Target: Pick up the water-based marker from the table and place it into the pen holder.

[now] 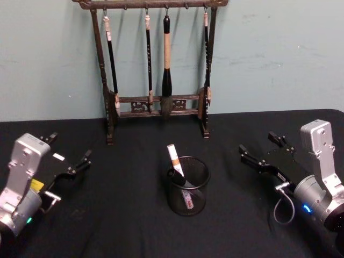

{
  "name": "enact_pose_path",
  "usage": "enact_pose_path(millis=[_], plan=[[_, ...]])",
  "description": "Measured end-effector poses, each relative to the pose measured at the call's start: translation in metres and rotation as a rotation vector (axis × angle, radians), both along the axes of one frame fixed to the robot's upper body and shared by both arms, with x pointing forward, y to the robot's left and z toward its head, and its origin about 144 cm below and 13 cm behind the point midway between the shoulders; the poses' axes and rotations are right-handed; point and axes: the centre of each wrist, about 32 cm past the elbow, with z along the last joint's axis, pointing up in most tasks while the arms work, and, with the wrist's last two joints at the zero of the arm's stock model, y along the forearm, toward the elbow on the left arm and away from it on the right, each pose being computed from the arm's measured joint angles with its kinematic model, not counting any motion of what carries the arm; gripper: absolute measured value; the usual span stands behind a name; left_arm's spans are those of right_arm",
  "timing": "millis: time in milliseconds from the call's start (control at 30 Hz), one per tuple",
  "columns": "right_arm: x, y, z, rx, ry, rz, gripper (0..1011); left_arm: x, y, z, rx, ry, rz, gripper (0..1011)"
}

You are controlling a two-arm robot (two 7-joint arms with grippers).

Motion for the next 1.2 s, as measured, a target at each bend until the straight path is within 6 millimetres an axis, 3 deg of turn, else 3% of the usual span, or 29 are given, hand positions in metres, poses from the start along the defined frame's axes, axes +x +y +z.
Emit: enact_pose_path(millis=[1200], plan=[[0.0004, -0.0001, 0.0016, 0.004, -0.004, 0.002, 1003, 0.0, 0.0, 0.0, 0.0, 0.0, 0.0, 1008]])
